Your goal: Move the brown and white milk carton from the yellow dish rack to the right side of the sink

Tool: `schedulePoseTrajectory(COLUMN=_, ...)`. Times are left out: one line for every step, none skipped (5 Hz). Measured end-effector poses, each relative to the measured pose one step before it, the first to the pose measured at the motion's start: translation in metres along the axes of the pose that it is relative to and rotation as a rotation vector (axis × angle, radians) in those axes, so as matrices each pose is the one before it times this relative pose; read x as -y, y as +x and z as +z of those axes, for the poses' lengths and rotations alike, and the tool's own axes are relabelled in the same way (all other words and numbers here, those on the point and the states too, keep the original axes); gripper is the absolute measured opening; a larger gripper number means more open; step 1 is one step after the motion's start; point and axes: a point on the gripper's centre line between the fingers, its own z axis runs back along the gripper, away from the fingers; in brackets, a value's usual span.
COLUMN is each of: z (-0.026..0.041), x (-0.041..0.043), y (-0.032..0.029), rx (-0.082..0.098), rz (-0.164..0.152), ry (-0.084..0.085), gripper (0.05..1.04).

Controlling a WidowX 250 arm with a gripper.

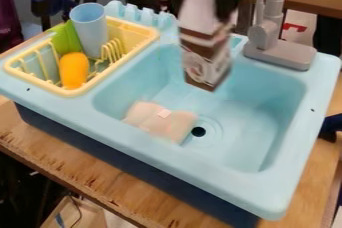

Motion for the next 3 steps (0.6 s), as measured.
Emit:
schedulePoseTrajectory(z=-0.01771, x=0.03205, y=0.00544, rx=0.0051, rz=-0.0192, ry=-0.0064, gripper=0.809)
schedulePoseTrajectory(z=-0.02036, x=0.01413, y=0.00156, rx=-0.0361, rz=0.0127, ry=-0.0011, gripper=0.810)
schedulePoseTrajectory(z=-0.01999, x=0.00776, y=-0.00186, rx=-0.0570, rz=0.0090, ry=0.0116, gripper=0.810)
